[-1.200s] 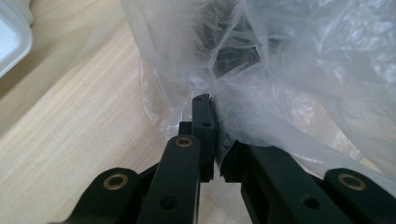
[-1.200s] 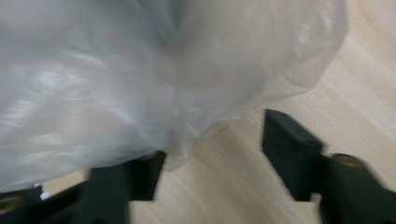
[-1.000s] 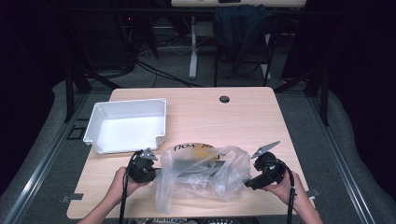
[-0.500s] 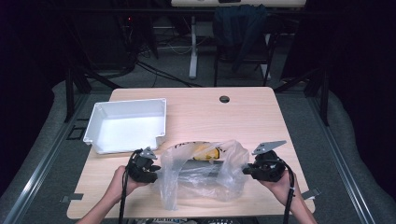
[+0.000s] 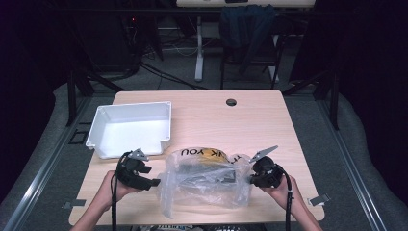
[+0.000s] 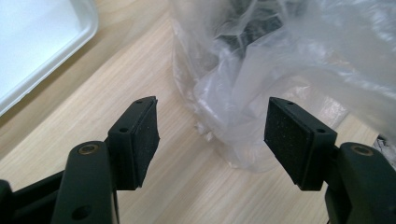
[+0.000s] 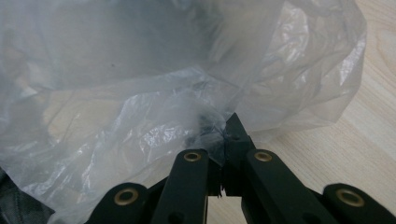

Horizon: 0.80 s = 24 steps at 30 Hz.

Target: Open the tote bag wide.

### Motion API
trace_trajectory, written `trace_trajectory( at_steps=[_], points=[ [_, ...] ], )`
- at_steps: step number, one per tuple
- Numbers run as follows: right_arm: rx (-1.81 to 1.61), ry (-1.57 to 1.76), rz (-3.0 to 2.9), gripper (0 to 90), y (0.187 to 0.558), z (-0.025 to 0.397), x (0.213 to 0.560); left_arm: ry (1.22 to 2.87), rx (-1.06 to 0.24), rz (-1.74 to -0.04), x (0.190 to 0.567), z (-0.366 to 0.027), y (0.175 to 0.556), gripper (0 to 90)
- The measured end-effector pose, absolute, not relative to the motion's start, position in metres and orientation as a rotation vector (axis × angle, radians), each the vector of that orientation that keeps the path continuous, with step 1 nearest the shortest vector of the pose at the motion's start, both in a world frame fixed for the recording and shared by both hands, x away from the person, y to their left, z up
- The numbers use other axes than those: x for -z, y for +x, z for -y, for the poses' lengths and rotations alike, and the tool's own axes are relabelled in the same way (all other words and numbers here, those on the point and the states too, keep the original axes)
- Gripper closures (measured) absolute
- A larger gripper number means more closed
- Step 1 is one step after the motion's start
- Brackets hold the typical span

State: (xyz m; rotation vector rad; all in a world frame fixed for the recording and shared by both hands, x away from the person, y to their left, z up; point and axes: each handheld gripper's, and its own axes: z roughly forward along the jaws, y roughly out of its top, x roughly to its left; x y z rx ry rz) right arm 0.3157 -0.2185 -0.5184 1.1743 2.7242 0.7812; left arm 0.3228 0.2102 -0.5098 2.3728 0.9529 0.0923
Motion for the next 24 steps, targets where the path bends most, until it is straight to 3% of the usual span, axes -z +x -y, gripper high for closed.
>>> trace_trajectory(
  at_steps=[5,11,15,18,20,24],
  points=[
    [-0.767,1.188,-2.708,89.3,0.318,0.221,0.519,2.330,-0.095,-0.981,0.503,-0.219,0.323,34.8],
    [-0.765,1.189,-2.702,89.2,0.320,0.219,0.520,2.370,-0.133,-0.817,0.488,-0.201,0.311,35.1],
    [-0.753,1.185,-2.710,89.3,0.323,0.216,0.522,2.382,-0.189,-0.727,0.504,-0.182,0.310,66.6],
    [-0.715,1.181,-2.724,89.3,0.324,0.215,0.525,2.404,-0.169,-0.733,0.515,-0.177,0.314,83.3],
    [-0.680,1.179,-2.746,89.4,0.325,0.216,0.527,2.426,-0.145,-0.753,0.524,-0.176,0.318,88.5],
    [-0.609,1.180,-2.777,89.4,0.326,0.216,0.533,2.458,-0.113,-0.785,0.534,-0.177,0.322,89.9]
  ],
)
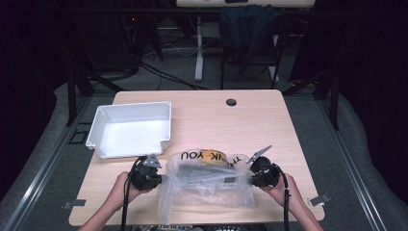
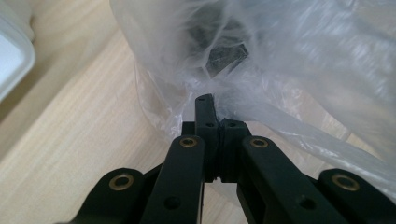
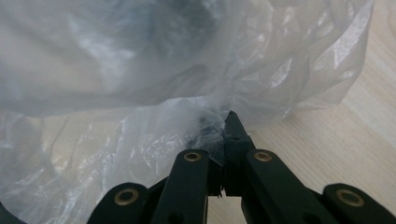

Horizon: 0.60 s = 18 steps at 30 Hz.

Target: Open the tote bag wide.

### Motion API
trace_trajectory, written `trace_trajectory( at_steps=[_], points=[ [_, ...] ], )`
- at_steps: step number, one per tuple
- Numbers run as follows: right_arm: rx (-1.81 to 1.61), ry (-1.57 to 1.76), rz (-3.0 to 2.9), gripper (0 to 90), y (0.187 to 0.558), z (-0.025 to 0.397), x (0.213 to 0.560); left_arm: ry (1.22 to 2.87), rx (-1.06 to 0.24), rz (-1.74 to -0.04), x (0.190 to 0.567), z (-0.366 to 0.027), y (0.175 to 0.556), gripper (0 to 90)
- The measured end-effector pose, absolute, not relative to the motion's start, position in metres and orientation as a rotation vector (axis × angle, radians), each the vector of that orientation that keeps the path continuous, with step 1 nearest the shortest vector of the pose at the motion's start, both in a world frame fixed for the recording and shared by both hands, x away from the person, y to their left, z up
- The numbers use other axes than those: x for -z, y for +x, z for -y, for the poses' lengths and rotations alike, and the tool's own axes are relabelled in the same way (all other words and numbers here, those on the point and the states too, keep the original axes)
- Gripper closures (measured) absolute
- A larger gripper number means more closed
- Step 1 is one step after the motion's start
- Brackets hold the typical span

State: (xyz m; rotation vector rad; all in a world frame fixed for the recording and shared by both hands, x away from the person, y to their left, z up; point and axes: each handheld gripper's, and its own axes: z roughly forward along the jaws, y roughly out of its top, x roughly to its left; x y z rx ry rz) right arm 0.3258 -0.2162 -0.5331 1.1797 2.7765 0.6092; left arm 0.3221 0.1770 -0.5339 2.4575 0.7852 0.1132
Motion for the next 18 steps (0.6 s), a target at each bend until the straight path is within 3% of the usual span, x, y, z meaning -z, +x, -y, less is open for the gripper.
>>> trace_trajectory(
  at_steps=[9,11,12,14,16,17,18],
  points=[
    [-0.527,1.186,-2.732,89.2,0.328,0.218,0.536,2.491,-0.117,-0.797,0.540,-0.174,0.324,89.9],
    [-0.564,1.205,-2.703,77.9,0.327,0.221,0.534,2.484,-0.120,-0.802,0.540,-0.174,0.325,89.8],
    [-0.564,1.205,-2.703,77.9,0.327,0.221,0.534,2.484,-0.120,-0.802,0.540,-0.174,0.325,89.7],
    [-0.589,1.197,-2.700,63.0,0.325,0.229,0.525,2.471,-0.130,-0.805,0.539,-0.176,0.325,89.6],
    [-0.601,1.189,-2.702,58.6,0.323,0.231,0.522,2.469,-0.132,-0.805,0.539,-0.176,0.325,89.2],
    [-0.631,1.203,-2.685,50.1,0.320,0.238,0.514,2.464,-0.137,-0.808,0.539,-0.177,0.325,88.9],
    [-0.662,1.206,-2.674,47.7,0.317,0.241,0.510,2.461,-0.133,-0.807,0.539,-0.177,0.326,88.4]
  ],
)
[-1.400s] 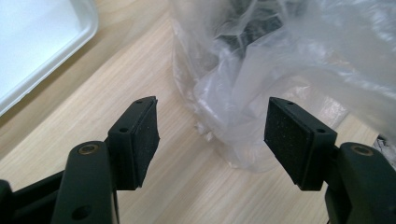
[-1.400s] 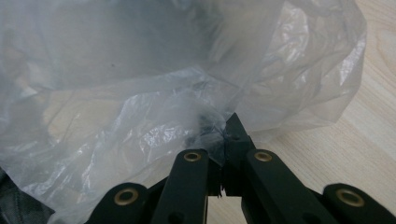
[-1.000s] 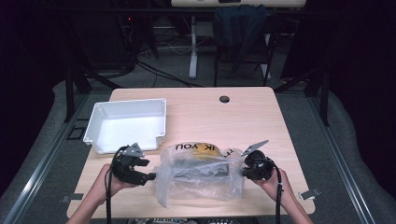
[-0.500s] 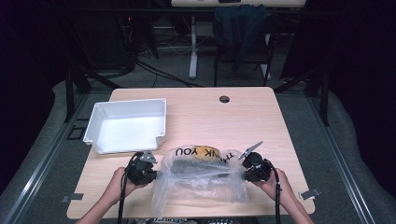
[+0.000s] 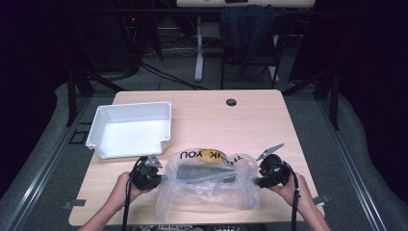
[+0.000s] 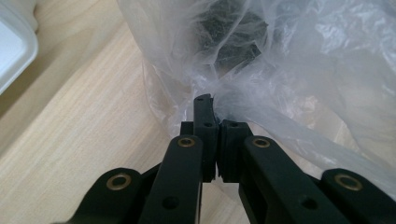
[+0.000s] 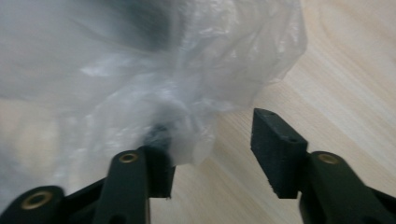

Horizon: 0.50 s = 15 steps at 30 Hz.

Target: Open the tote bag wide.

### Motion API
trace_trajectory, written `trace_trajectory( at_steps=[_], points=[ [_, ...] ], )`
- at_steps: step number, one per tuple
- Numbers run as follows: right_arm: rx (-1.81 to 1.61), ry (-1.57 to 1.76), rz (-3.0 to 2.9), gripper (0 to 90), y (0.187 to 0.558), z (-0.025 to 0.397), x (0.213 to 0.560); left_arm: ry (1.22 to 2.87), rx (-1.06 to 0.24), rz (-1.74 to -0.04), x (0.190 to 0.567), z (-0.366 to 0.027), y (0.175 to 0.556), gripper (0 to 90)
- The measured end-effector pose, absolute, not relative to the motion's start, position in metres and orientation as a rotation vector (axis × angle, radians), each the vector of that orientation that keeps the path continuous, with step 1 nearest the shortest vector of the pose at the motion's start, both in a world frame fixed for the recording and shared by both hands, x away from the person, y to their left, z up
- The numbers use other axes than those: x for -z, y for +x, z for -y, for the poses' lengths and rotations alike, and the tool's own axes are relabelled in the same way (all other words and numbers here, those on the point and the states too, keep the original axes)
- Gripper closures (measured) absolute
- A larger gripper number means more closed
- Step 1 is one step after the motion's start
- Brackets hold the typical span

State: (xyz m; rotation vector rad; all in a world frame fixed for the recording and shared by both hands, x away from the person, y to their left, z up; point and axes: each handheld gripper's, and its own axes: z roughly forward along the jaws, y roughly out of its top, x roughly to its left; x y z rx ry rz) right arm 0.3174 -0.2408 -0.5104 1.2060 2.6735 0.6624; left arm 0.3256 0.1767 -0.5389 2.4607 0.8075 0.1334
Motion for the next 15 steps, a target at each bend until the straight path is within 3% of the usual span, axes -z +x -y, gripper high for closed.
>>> trace_trajectory(
  at_steps=[6,15],
  points=[
    [-0.720,1.209,-2.654,36.1,0.308,0.254,0.491,2.455,-0.150,-0.807,0.538,-0.177,0.326,86.9],
    [-0.811,1.152,-2.622,35.8,0.304,0.258,0.479,2.439,-0.175,-0.815,0.536,-0.176,0.326,87.4]
  ],
)
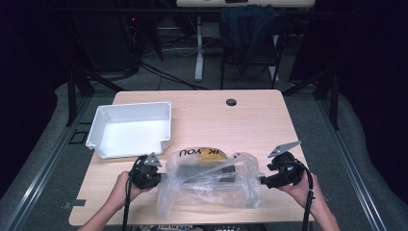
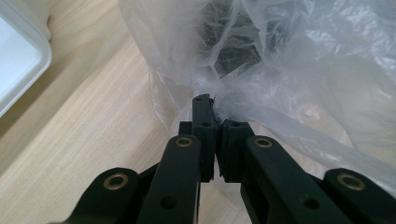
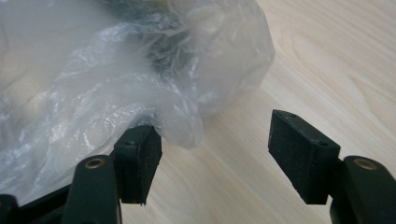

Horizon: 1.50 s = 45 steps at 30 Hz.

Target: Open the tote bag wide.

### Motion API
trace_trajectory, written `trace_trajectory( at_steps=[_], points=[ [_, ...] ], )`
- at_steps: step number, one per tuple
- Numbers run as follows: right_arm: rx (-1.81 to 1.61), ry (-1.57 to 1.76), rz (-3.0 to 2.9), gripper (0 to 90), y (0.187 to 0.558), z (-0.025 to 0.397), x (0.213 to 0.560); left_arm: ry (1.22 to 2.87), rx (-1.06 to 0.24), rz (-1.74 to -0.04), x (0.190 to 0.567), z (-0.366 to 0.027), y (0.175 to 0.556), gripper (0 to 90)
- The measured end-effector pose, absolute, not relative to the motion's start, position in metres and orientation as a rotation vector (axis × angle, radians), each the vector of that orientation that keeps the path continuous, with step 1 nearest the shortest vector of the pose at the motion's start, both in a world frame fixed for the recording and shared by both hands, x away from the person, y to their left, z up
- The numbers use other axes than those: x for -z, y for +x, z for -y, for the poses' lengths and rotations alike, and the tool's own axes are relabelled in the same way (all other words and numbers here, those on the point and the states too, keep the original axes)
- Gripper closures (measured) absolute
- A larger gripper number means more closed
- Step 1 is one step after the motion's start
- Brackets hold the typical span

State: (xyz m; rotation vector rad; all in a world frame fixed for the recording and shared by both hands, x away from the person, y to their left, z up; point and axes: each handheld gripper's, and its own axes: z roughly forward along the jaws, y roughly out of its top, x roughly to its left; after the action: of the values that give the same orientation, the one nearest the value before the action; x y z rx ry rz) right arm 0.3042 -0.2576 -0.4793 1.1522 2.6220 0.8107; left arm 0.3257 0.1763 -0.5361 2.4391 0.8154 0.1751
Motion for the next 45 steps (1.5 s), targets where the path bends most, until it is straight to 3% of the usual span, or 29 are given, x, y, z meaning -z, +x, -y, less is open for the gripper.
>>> trace_trajectory(
  at_steps=[2,3,4,5,6,12,26,30,32,33,35,37,45],
  points=[
    [-0.840,1.123,-2.617,45.8,0.304,0.252,0.480,2.437,-0.176,-0.811,0.536,-0.176,0.326,87.4],
    [-0.890,1.098,-2.617,65.5,0.305,0.245,0.485,2.426,-0.180,-0.819,0.536,-0.175,0.326,87.6],
    [-0.890,1.098,-2.617,65.5,0.305,0.245,0.485,2.426,-0.180,-0.819,0.536,-0.175,0.326,88.0],
    [-0.951,1.097,-2.642,84.6,0.309,0.238,0.492,2.421,-0.180,-0.823,0.535,-0.175,0.326,88.7],
    [-0.960,1.108,-2.679,88.2,0.312,0.235,0.496,2.419,-0.177,-0.825,0.535,-0.175,0.326,89.1],
    [-0.734,1.159,-2.839,90.0,0.318,0.227,0.523,2.409,-0.138,-0.837,0.532,-0.184,0.322,90.0],
    [-0.560,1.252,-2.700,90.0,0.332,0.232,0.531,2.471,-0.106,-0.844,0.537,-0.183,0.324,90.0],
    [-0.566,1.260,-2.657,87.1,0.336,0.228,0.535,2.483,-0.128,-0.860,0.542,-0.181,0.329,89.9],
    [-0.566,1.252,-2.637,74.5,0.337,0.229,0.535,2.481,-0.135,-0.867,0.542,-0.181,0.331,89.6],
    [-0.621,1.266,-2.640,60.4,0.335,0.235,0.529,2.475,-0.134,-0.869,0.542,-0.181,0.331,89.2],
    [-0.629,1.261,-2.634,55.7,0.333,0.238,0.525,2.463,-0.136,-0.873,0.541,-0.182,0.330,88.9],
    [-0.690,1.241,-2.625,44.2,0.327,0.248,0.510,2.460,-0.146,-0.873,0.540,-0.183,0.330,88.4],
    [-0.750,1.238,-2.600,35.4,0.312,0.268,0.489,2.450,-0.166,-0.866,0.538,-0.183,0.330,86.7]
  ],
)
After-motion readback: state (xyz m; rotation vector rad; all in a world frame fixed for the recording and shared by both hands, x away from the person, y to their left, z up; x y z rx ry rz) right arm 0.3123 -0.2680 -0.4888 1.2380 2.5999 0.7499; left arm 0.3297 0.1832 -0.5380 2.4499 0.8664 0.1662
